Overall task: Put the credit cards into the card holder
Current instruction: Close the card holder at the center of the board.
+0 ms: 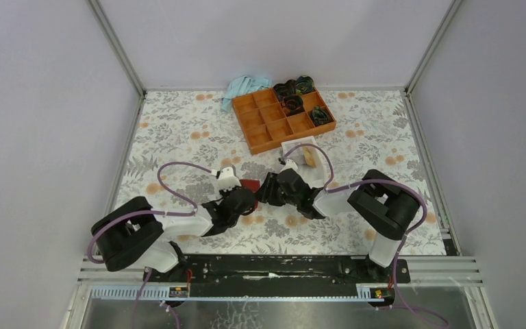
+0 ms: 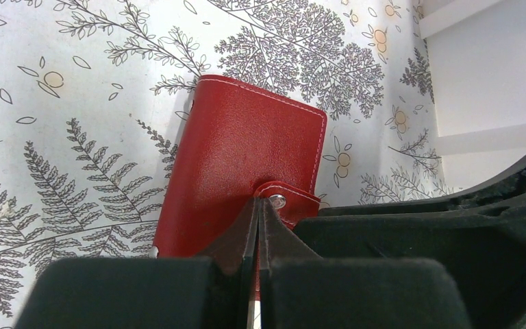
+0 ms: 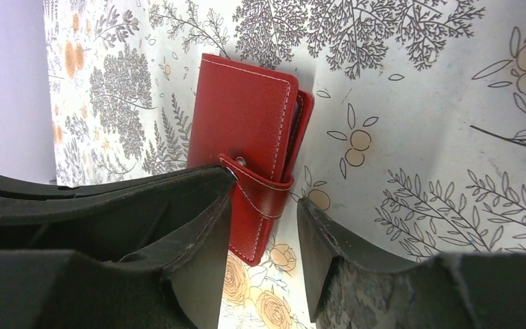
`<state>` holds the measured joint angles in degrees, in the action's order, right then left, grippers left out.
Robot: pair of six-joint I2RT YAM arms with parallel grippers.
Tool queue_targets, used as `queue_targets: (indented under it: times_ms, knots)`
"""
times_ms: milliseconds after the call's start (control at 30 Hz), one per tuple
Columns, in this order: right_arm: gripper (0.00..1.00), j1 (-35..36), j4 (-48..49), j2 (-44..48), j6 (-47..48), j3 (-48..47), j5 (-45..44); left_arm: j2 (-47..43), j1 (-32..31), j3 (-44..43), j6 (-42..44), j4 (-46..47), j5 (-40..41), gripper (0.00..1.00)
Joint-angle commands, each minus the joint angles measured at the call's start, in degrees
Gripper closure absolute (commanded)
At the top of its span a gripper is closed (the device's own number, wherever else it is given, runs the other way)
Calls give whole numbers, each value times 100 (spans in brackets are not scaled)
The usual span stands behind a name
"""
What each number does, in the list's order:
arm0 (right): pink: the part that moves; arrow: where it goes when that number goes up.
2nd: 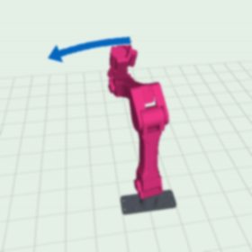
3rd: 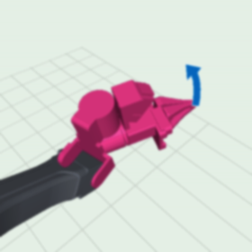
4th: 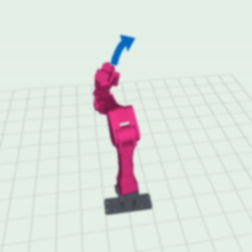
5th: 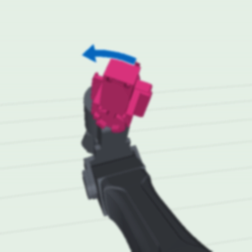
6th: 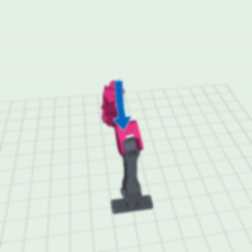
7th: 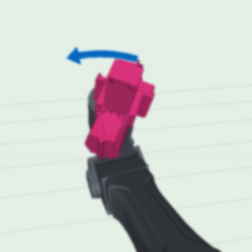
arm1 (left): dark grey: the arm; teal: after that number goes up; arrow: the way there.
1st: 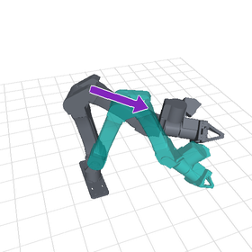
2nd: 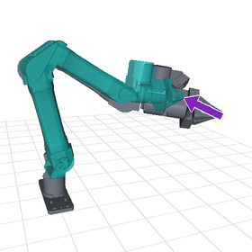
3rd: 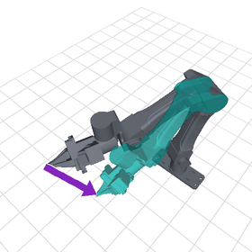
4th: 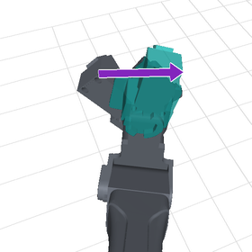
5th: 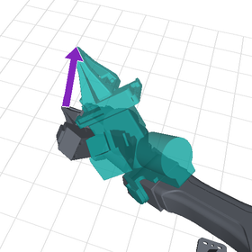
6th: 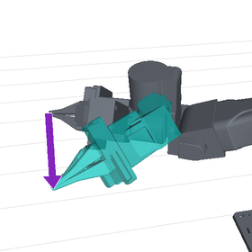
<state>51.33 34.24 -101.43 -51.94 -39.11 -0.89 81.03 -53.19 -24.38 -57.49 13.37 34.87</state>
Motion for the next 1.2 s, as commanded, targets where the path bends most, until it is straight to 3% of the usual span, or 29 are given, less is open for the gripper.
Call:
queue_targets:
  times_ms: [0, 500, 600, 767, 967, 1167]
  knots:
    - [52, -37, 249, -206, -293, 10, 90, 259, 58, 219, -16, -276, -263, 100]
    - [51, -48, 833, -799, -826, 58, 206, 350, 122, 382, -25, -107, -409, 100]
    - [58, -46, 766, -861, -835, 0, 198, 373, 127, 384, -4, -80, -448, 100]
    - [82, -45, 754, -961, -845, -23, 200, 299, 135, 390, 21, -133, -444, 100]
    - [91, -45, 733, -1015, -831, -66, 214, -42, 138, 406, -6, -366, -370, 97]
    - [95, -45, 702, -937, -749, -73, 200, -893, 137, 404, -57, -1100, 58, 83]
